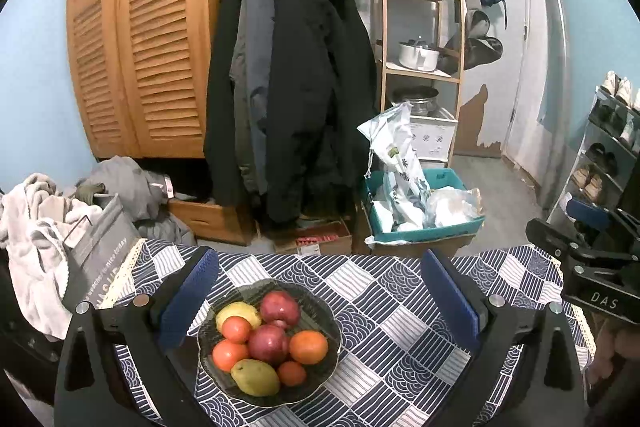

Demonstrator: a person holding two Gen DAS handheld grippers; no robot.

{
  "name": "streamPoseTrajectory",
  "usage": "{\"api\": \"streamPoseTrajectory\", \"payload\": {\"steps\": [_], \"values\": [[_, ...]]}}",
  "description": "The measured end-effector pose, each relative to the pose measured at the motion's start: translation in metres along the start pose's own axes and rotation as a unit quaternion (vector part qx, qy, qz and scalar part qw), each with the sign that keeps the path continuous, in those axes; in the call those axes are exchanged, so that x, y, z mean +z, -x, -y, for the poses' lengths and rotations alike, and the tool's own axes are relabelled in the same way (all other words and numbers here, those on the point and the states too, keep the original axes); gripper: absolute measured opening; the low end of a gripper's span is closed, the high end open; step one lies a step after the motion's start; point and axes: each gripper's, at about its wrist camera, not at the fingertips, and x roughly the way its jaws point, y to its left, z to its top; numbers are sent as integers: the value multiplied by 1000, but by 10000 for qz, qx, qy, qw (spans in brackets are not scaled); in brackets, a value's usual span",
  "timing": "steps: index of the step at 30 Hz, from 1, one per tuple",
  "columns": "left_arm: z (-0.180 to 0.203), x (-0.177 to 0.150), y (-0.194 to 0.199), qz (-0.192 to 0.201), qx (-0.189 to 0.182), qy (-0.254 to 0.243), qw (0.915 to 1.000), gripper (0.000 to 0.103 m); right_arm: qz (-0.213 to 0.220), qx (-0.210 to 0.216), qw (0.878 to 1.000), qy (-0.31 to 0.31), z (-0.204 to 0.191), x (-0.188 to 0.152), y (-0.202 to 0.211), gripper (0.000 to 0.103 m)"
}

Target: Organize fruits

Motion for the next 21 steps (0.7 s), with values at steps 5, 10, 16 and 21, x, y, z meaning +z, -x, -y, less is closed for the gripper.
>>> {"api": "streamPoseTrajectory", "payload": {"steps": [5, 10, 16, 21], "values": [[2, -1, -1, 3, 51, -40, 10000, 102, -12, -67, 10000, 0, 5, -1, -1, 84], [3, -1, -1, -18, 26, -22, 10000, 102, -12, -78, 10000, -19, 7, -1, 0, 84], [3, -1, -3, -34, 42, 6, 10000, 102, 2, -111, 9999, -27, 9, -1, 0, 84], [5, 1, -2, -18, 93, -60, 9999, 102, -1, -112, 9999, -22, 11, -2, 1, 84]]}}
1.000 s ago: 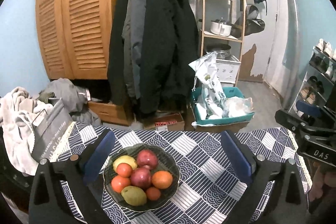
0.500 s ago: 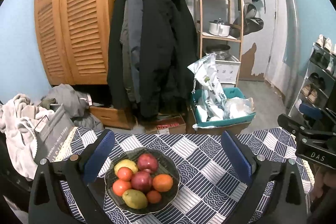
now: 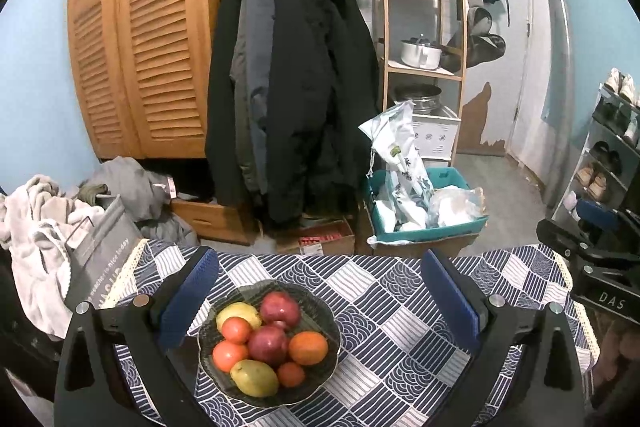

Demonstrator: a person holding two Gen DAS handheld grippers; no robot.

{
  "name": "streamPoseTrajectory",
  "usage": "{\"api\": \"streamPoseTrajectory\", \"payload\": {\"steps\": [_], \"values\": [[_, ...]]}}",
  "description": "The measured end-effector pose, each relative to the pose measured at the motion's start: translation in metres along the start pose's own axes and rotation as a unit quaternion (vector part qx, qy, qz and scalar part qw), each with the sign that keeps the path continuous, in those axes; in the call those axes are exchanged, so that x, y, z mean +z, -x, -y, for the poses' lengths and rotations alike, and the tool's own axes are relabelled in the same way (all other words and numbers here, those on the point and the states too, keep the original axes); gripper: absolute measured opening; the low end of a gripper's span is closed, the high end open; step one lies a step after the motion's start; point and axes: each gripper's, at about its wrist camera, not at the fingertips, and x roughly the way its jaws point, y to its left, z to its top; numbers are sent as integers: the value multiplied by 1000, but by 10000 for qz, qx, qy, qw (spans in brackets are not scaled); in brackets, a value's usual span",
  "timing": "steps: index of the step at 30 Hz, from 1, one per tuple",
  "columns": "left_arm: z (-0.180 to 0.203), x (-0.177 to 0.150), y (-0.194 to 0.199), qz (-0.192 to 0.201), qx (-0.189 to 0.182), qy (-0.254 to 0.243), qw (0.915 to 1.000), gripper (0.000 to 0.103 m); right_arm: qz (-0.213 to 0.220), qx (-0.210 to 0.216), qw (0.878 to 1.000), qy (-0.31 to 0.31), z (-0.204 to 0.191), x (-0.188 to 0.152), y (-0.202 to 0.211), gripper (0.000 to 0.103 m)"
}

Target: Organize fruits

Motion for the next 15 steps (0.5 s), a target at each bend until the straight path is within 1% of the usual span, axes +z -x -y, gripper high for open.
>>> {"api": "streamPoseTrajectory", "payload": {"steps": [15], "values": [[4, 0, 2, 35, 73, -64, 9999, 102, 16, -15, 10000, 12, 2, 1, 4, 84]]}}
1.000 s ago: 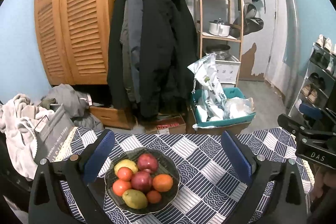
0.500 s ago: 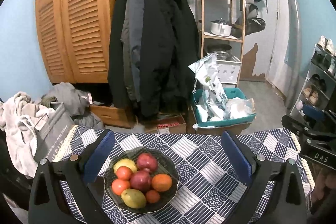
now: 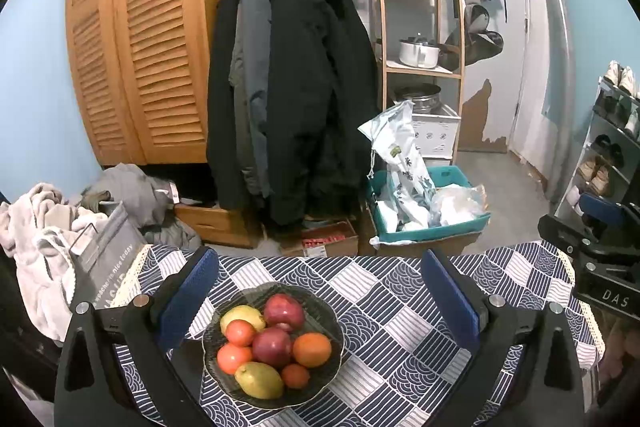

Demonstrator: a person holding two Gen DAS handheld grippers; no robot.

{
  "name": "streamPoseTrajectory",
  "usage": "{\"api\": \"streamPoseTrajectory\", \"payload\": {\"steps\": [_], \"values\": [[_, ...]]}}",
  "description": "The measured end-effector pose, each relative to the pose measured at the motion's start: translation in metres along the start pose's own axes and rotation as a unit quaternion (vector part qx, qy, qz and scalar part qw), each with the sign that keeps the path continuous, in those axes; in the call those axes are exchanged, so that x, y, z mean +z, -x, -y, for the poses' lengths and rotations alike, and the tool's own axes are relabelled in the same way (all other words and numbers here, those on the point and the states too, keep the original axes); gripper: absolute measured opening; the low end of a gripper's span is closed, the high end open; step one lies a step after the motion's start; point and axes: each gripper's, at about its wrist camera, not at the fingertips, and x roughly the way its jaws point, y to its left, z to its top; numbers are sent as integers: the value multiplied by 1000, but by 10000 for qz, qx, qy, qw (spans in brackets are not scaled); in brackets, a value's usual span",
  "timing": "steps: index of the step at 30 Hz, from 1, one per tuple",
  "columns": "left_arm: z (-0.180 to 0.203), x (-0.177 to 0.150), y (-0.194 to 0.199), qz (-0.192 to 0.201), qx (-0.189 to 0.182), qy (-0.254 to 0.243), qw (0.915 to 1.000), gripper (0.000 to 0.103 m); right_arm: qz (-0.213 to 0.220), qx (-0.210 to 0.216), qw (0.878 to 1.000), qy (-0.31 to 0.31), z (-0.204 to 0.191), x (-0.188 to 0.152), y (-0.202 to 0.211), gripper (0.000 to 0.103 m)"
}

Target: Organize fruits

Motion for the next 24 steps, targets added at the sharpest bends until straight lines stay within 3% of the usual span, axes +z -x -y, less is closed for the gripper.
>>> {"api": "streamPoseTrajectory", "payload": {"steps": [24], "values": [[4, 0, 3, 16, 34, -14, 10000, 102, -3, 0, 10000, -5, -1, 0, 0, 84]]}}
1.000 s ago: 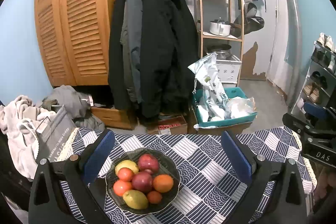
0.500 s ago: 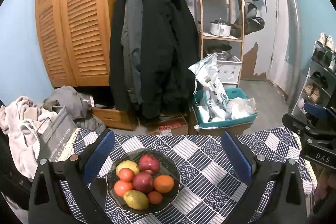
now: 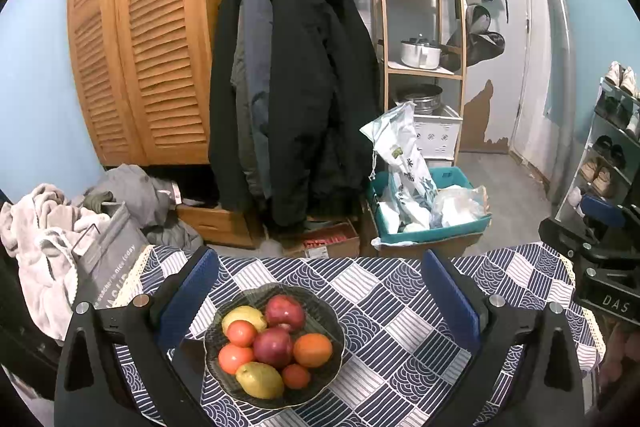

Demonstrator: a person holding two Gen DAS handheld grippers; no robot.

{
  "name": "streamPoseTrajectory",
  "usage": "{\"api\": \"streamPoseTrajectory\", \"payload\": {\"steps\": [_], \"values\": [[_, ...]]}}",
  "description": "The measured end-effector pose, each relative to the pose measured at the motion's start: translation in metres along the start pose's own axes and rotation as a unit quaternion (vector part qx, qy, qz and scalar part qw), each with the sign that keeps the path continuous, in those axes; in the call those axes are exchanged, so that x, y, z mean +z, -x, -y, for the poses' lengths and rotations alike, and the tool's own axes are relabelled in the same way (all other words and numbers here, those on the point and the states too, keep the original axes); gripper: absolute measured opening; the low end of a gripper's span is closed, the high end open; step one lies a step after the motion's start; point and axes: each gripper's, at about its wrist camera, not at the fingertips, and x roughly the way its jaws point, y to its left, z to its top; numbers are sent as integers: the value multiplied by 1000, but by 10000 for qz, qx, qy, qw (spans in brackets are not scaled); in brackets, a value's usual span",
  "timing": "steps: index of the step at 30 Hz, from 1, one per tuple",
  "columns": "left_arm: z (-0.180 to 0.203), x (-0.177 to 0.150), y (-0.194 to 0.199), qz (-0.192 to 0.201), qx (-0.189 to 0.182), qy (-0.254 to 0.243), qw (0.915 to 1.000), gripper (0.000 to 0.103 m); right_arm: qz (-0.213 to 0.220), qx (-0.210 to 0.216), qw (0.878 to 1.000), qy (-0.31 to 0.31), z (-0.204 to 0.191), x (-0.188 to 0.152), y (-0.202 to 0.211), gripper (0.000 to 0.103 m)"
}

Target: Organize fruits

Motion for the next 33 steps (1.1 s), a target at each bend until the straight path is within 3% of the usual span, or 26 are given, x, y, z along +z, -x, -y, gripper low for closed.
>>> {"api": "streamPoseTrajectory", "payload": {"steps": [33], "values": [[-1, 0, -8, -301, 163, 62, 9994, 102, 18, -2, 10000, 33, -2, 2, 5, 85]]}}
